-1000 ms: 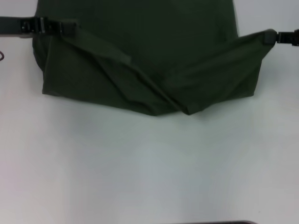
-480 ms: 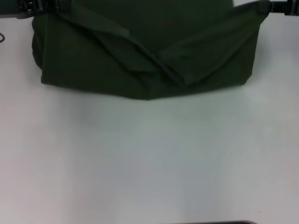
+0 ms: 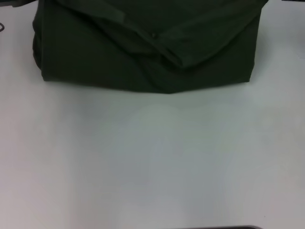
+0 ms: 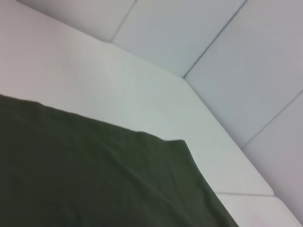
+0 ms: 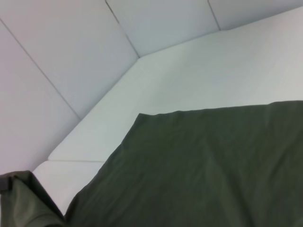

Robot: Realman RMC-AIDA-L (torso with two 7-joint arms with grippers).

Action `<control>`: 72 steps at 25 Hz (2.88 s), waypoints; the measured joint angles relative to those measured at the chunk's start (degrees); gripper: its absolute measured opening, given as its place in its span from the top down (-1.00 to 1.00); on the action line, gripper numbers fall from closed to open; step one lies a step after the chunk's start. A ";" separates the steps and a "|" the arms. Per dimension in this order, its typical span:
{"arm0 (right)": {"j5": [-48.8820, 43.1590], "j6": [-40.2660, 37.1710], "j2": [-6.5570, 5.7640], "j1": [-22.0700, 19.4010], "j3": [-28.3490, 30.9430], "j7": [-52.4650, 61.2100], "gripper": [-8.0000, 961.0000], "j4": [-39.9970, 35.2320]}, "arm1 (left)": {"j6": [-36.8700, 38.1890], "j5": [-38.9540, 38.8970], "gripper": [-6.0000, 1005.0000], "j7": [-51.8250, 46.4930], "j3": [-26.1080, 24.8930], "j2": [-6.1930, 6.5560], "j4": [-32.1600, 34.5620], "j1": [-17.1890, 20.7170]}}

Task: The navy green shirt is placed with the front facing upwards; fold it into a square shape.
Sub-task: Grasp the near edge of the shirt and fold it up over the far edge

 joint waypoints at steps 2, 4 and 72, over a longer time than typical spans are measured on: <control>0.28 1.06 0.06 0.33 -0.17 0.01 0.98 0.14 | -1.38 -0.72 0.86 0.32 0.12 -0.13 -0.44 -0.15; 1.21 2.39 0.31 0.57 -0.72 0.02 0.98 0.23 | -2.41 -1.13 0.86 0.65 0.18 -0.28 -0.99 -0.25; 7.19 17.58 5.54 -1.60 -7.58 -1.33 -0.45 1.04 | -15.25 -4.81 -0.80 5.29 1.07 -6.71 -3.16 0.85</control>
